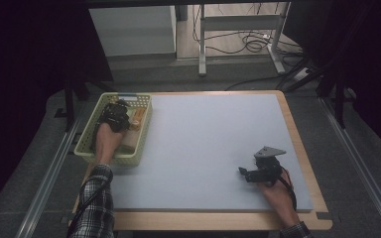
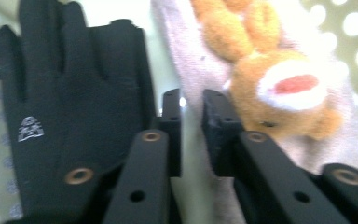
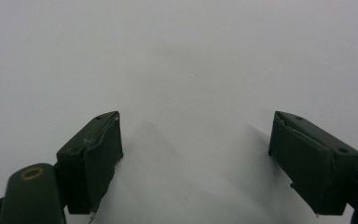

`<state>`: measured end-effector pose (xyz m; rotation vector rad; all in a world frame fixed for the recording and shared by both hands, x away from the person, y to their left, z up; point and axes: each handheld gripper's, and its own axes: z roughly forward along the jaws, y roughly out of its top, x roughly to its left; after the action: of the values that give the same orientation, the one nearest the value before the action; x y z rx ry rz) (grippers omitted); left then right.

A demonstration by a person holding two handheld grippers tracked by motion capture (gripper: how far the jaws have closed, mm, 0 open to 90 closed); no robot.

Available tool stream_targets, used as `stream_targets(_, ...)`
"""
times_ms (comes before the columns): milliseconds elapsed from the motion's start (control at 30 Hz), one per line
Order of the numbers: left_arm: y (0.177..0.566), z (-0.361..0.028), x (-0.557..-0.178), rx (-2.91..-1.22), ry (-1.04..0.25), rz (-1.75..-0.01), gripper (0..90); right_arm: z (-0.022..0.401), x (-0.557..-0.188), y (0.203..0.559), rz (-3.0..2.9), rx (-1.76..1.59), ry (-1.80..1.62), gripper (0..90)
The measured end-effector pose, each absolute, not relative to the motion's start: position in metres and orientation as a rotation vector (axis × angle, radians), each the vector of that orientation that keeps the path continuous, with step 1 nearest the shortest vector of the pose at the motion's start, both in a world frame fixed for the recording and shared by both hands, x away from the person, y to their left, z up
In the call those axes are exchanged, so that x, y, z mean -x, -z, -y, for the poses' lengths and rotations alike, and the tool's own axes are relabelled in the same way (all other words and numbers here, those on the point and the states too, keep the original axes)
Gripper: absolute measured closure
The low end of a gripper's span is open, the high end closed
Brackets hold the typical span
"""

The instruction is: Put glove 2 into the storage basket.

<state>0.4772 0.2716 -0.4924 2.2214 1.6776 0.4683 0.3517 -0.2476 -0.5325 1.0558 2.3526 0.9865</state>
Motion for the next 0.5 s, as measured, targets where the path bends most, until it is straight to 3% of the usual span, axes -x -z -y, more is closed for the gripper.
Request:
stream_targets(167, 0.485, -0.282, -0.470, -2.180, -0.521, -1.673, 61.5, 0.248, -0.352, 0.533, -2.352, -1.055, -0.987, 16.9)
stream_targets(500, 0.470, -0.289, -0.461, -2.165, -0.570, -1.658, 49.1, 0.247, -0.352, 0.533, -2.351, -1.053, -0.985, 16.9)
